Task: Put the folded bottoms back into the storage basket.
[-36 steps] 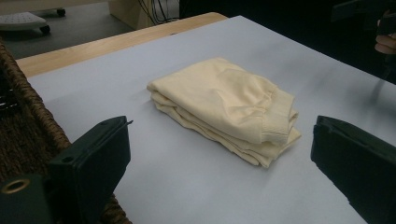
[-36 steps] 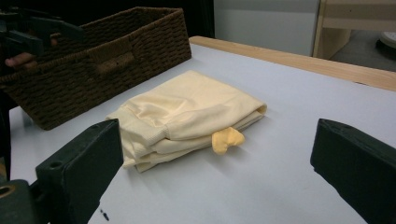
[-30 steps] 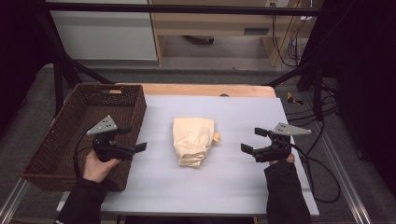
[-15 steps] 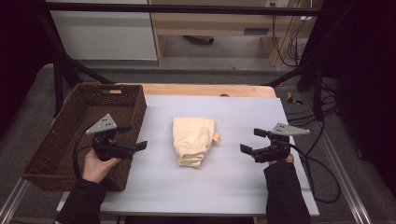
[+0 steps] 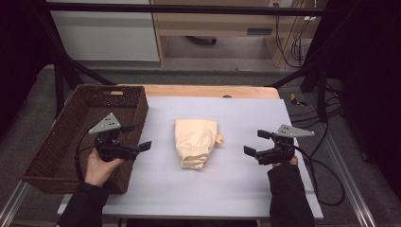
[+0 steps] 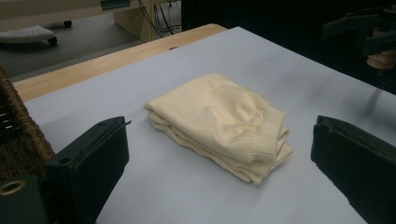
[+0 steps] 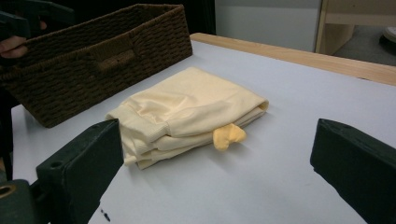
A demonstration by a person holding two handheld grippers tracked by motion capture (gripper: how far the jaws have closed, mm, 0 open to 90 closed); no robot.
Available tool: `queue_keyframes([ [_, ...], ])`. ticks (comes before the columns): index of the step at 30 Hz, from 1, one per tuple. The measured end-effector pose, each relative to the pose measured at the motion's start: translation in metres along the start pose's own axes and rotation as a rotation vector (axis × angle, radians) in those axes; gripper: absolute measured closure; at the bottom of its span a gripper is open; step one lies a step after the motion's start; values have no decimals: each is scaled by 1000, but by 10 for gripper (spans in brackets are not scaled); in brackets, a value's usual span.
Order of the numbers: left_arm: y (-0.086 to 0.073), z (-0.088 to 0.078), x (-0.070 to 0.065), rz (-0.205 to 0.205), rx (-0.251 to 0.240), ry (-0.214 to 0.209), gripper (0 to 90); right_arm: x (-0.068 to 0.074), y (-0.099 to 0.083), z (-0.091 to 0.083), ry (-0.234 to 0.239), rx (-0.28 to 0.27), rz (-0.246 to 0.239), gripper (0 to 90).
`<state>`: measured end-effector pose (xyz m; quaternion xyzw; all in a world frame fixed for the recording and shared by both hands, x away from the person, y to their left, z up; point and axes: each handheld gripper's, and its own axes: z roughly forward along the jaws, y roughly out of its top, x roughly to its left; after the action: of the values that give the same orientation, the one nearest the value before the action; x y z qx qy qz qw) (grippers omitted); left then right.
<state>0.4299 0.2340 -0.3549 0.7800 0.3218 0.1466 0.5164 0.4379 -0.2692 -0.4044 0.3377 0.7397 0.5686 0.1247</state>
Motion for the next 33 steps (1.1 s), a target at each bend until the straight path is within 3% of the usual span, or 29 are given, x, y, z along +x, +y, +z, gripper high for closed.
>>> queue_keyframes([
  [19,11,17,-21,5,19,-34,37,-1,-1,-2,2,-2,6,29],
  [33,5,37,-32,-8,56,-40,28,-1,-1,-1,-1,-1,6,29],
])
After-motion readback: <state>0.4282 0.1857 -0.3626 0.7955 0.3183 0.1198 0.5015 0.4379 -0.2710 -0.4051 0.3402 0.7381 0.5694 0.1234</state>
